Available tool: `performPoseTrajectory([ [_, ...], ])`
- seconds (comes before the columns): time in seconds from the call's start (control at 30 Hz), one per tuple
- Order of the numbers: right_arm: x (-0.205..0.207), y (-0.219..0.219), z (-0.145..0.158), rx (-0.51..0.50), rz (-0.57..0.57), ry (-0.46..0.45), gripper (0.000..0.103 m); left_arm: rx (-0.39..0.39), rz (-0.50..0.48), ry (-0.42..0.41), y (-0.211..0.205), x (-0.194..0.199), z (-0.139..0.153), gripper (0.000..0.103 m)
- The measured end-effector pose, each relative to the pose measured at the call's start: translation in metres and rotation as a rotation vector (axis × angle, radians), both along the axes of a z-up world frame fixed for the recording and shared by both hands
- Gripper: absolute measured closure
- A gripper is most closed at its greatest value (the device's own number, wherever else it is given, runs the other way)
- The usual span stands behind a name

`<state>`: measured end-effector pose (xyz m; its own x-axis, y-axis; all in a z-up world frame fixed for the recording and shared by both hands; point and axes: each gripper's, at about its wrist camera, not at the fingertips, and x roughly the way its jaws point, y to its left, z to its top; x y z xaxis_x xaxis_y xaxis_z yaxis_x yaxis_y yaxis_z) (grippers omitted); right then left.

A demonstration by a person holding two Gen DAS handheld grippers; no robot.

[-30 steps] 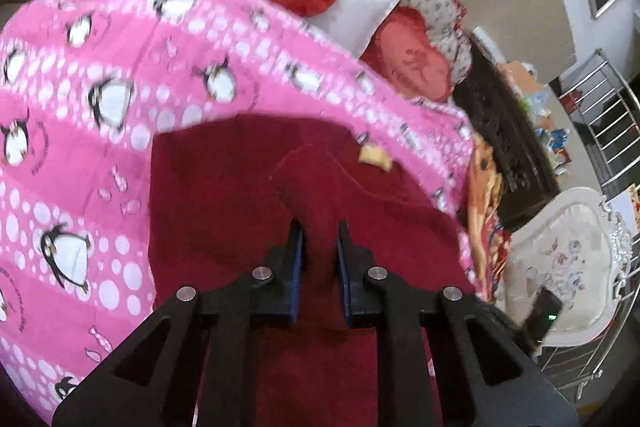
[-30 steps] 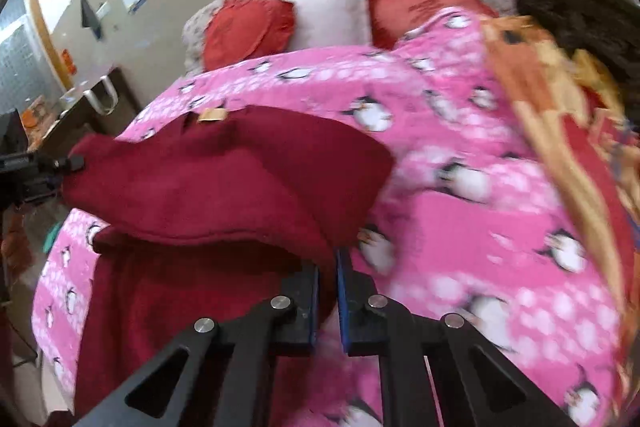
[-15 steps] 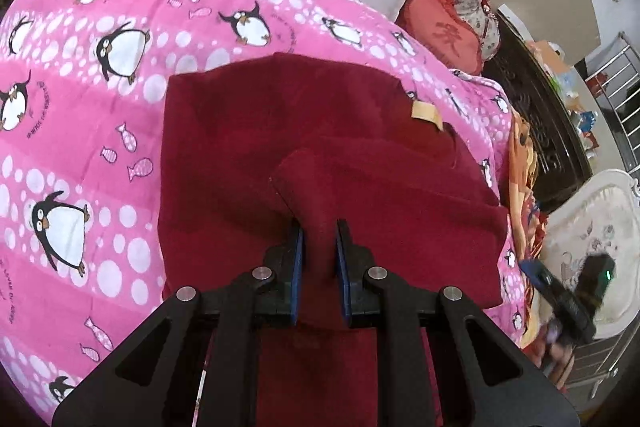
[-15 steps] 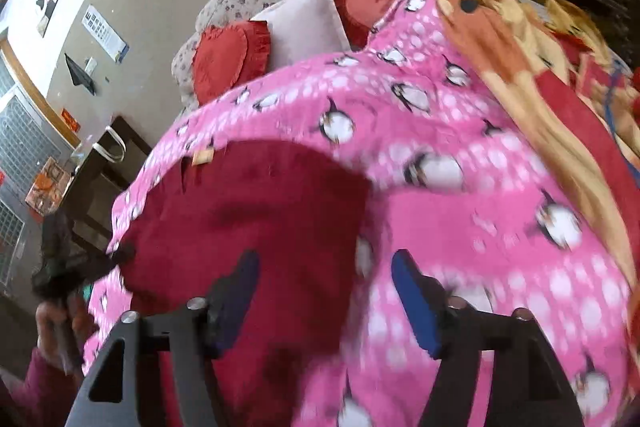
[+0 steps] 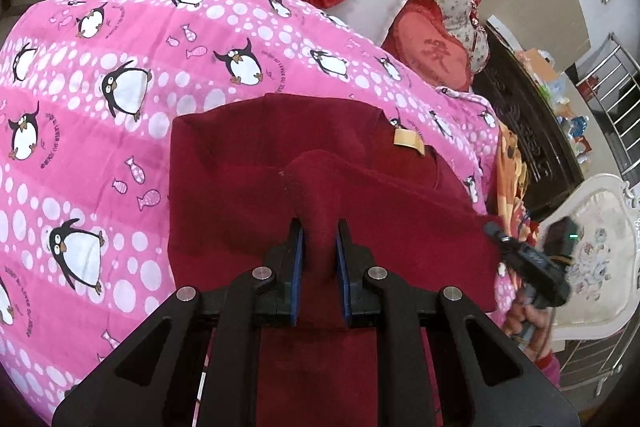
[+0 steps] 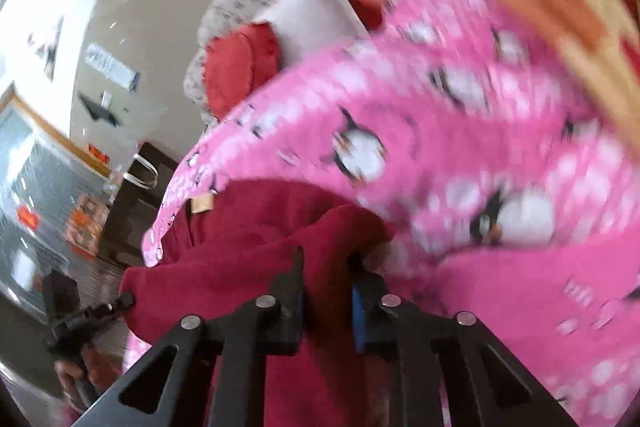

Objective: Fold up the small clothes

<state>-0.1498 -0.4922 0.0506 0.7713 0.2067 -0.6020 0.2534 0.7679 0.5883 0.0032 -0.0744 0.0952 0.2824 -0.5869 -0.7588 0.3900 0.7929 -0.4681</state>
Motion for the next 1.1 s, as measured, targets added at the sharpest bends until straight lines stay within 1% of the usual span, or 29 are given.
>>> performPoseTrajectory([
  [0.07,-0.001,0.007,0.015,-0.094,-0.007,-0.013,0.091,0.017,0.008,0.004,-0.002,0.001,-0.008,0.089],
  [0.1,0.0,0.008,0.016,-0.128,-0.013,-0.004,0.091,0.032,0.012,0.008,-0.005,0.001,-0.014,0.089],
  [0.13,0.006,0.011,0.015,-0.176,-0.022,0.031,0.091,0.049,0.015,0.011,-0.008,0.002,-0.022,0.089],
  [0.17,0.009,0.011,0.011,-0.188,-0.029,0.048,0.091,0.068,0.024,0.022,-0.01,0.004,-0.032,0.089],
  [0.27,0.021,0.002,-0.012,-0.178,-0.032,0.123,0.09,0.078,0.034,0.074,-0.014,0.008,-0.049,0.089],
  [0.3,0.022,-0.001,-0.017,-0.163,-0.03,0.148,0.086,0.074,0.041,0.083,-0.013,0.009,-0.051,0.087],
  [0.33,0.02,-0.002,-0.017,-0.161,-0.04,0.153,0.08,0.071,0.045,0.084,-0.012,0.009,-0.049,0.086],
  [0.4,0.007,-0.004,-0.008,-0.175,-0.078,0.146,0.074,0.08,0.047,0.067,-0.008,0.008,-0.042,0.081],
  [0.43,-0.002,-0.004,-0.001,-0.18,-0.096,0.143,0.074,0.093,0.046,0.054,-0.006,0.007,-0.037,0.079],
  [0.5,-0.016,0.0,0.013,-0.169,-0.089,0.129,0.074,0.126,0.052,0.023,-0.001,0.003,-0.029,0.072],
  [0.57,-0.028,0.012,0.024,-0.152,-0.03,0.091,0.074,0.133,0.055,0.002,0.005,-0.002,-0.024,0.072],
  [0.63,-0.038,0.033,0.03,-0.164,0.04,0.082,0.074,0.129,0.057,-0.007,0.011,-0.008,-0.022,0.072],
  [0.7,-0.043,0.05,0.025,-0.175,0.085,0.093,0.074,0.12,0.064,-0.006,0.016,-0.016,-0.024,0.071],
  [0.77,-0.045,0.061,0.013,-0.178,0.12,0.125,0.074,0.139,0.064,0.008,0.014,-0.023,-0.034,0.068],
  [0.83,-0.044,0.065,-0.005,-0.229,0.108,0.205,0.074,0.166,0.062,0.025,0.009,-0.028,-0.046,0.068],
  [0.9,-0.041,0.059,-0.025,-0.268,0.086,0.282,0.074,0.186,0.059,-0.008,0.005,-0.032,-0.053,0.068],
  [0.93,-0.043,0.051,-0.033,-0.242,0.062,0.291,0.074,0.197,0.055,-0.018,0.003,-0.033,-0.055,0.068],
  [0.97,-0.047,0.045,-0.034,-0.187,0.046,0.276,0.074,0.205,0.054,-0.024,0.002,-0.034,-0.054,0.068],
  [1.0,-0.05,0.041,-0.032,-0.159,0.032,0.271,0.074,0.209,0.055,-0.026,0.002,-0.036,-0.052,0.068],
  [1.03,-0.057,0.039,-0.026,-0.151,0.015,0.264,0.074,0.211,0.055,-0.023,0.004,-0.037,-0.05,0.068],
  [1.1,-0.068,0.039,-0.015,-0.186,0.006,0.252,0.074,0.201,0.057,-0.019,0.01,-0.041,-0.044,0.068],
])
